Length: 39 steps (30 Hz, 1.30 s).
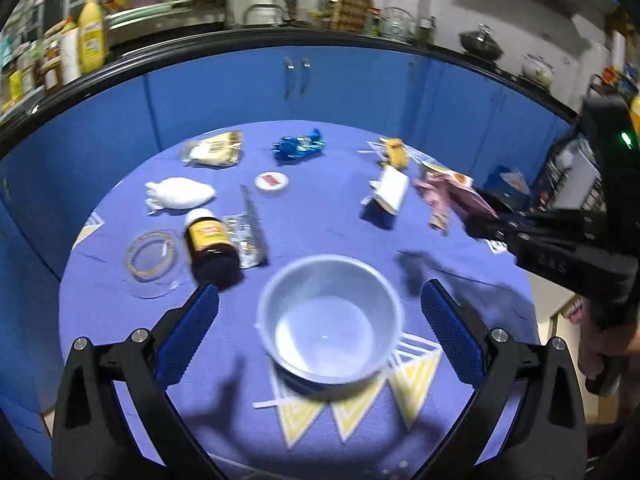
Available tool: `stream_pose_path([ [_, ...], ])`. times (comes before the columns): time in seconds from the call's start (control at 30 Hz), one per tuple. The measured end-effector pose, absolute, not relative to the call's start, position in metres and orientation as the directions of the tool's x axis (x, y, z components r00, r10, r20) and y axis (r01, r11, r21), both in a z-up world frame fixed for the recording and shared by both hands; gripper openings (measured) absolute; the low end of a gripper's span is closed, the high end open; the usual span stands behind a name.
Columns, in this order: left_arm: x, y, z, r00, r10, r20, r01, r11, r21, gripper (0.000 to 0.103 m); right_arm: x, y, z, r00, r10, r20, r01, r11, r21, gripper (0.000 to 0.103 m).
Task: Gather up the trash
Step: 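Lift the white bowl with the left tool while the right tool carries the pink paper toward the bin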
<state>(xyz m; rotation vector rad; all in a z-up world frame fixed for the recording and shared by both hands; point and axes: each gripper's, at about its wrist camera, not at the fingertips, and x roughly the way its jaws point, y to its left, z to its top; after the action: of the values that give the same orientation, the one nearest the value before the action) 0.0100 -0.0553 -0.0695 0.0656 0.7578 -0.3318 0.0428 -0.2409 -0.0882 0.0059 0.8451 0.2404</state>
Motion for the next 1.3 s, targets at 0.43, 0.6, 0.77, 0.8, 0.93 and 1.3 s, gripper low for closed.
stream_pose_path([
  [0.43,0.022,-0.064,-0.098,0.61,-0.23,-0.758,0.31,0.95,-0.039,0.098,0.045,-0.238,-0.098,0.617,0.216,-0.757,-0.216,0.971,0.101,0.005],
  [0.6,0.023,-0.063,-0.101,0.6,-0.231,-0.766,0.307,0.951,-0.046,0.084,0.045,-0.239,-0.097,0.621,0.216,-0.754,-0.215,0.971,0.101,0.005],
  [0.77,0.025,-0.06,-0.089,0.627,-0.232,-0.744,0.296,0.954,-0.049,0.084,0.044,-0.242,-0.093,0.629,0.215,-0.747,-0.211,0.972,0.102,0.005],
  [0.8,0.027,-0.061,-0.086,0.634,-0.23,-0.738,0.296,0.954,-0.043,0.084,0.044,-0.243,-0.092,0.631,0.214,-0.746,-0.209,0.973,0.102,0.005],
  [0.93,0.038,-0.07,-0.07,0.659,-0.242,-0.712,0.312,0.949,-0.033,0.084,0.046,-0.249,-0.088,0.644,0.202,-0.738,-0.192,0.976,0.1,0.005],
  [1.3,0.072,-0.123,-0.048,0.669,-0.307,-0.676,0.412,0.911,-0.006,0.084,0.053,-0.296,-0.073,0.694,0.102,-0.712,-0.087,0.994,0.058,0.005],
])
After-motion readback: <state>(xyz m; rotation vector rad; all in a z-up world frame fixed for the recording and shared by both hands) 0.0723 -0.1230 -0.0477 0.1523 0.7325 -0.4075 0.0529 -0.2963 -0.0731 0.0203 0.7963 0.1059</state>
